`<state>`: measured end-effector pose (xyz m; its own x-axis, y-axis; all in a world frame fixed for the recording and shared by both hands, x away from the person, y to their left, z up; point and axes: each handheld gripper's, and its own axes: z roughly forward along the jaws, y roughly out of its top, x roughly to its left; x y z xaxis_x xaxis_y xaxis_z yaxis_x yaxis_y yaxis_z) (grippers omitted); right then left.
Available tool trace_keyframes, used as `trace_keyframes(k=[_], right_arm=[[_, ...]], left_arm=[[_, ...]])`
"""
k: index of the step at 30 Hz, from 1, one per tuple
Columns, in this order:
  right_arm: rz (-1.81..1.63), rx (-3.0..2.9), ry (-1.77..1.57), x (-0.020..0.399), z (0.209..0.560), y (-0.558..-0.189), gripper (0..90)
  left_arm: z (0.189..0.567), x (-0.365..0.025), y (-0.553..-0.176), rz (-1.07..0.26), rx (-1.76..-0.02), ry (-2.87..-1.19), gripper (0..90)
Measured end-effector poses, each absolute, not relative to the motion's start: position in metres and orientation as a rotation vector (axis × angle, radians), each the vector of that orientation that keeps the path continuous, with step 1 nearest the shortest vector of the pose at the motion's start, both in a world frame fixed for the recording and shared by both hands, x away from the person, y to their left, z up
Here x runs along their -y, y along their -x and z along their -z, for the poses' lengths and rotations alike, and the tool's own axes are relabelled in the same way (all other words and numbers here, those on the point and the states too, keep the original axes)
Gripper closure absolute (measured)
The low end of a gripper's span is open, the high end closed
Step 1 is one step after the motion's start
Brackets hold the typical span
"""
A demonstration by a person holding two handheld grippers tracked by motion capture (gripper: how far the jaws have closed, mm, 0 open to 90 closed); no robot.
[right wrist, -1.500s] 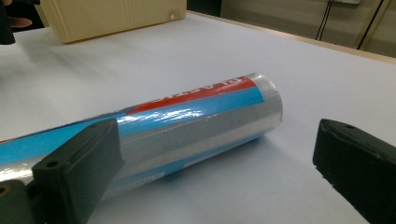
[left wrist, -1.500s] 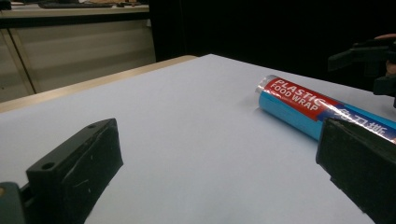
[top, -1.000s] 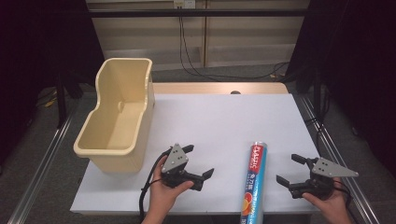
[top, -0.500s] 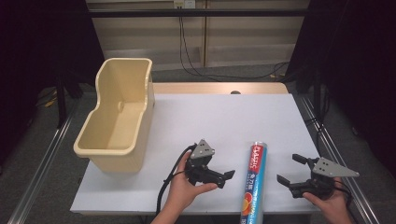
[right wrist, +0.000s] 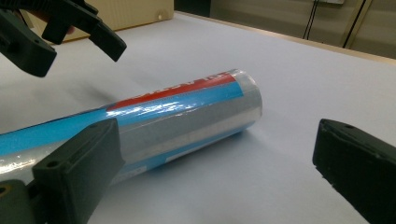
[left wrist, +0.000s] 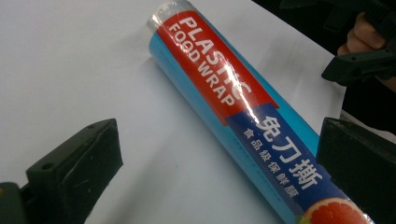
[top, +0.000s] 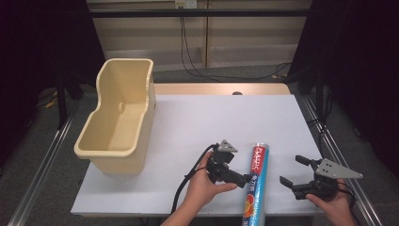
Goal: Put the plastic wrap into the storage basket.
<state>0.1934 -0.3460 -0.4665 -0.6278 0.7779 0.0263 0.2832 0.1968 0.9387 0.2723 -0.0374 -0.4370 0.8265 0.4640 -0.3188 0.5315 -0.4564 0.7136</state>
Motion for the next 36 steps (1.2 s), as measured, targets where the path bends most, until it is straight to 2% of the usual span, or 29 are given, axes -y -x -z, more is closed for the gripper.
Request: trace_keyframes(k=[18,36], right_arm=[[-1.429,-2.012,-0.994,0.347,0.466,-0.193,1.4],[-1.429,-2.015,-0.988,0.347,0.466,-0.193,1.4]], left_arm=[[0.45,0.08,-0.261,0.215,-0.822,-2.216,0.1],[0.461,0.1,-0.253,0.271,-0.868,-2.338,1.0]])
